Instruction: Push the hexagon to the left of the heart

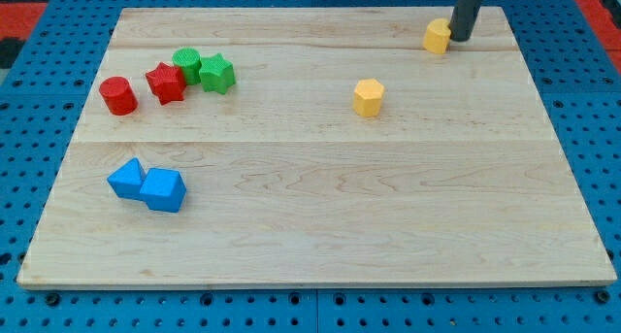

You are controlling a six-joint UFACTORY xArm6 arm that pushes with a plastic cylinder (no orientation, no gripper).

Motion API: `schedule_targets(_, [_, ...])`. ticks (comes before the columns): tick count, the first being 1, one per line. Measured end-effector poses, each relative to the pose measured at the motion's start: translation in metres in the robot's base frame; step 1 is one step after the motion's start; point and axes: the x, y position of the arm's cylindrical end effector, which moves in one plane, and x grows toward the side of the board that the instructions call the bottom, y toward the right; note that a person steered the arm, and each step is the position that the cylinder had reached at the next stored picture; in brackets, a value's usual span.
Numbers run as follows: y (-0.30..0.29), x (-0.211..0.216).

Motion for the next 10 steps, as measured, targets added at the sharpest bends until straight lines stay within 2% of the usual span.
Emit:
schedule_targets(1, [0.007, 0.043])
schedule_targets(2, [-0.049, 0.127])
schedule_targets(3, [-0.143, 0.184])
schedule_targets(4, [-0.193, 0.180])
schedule_targets(5, [-0.146, 0.145])
schedule_targets(6, [-0.132, 0.094])
schedule_targets(8, [-0.089, 0.117])
schedule_targets(9, [-0.033, 0.085])
schedule_targets(10, [-0.024, 0.081])
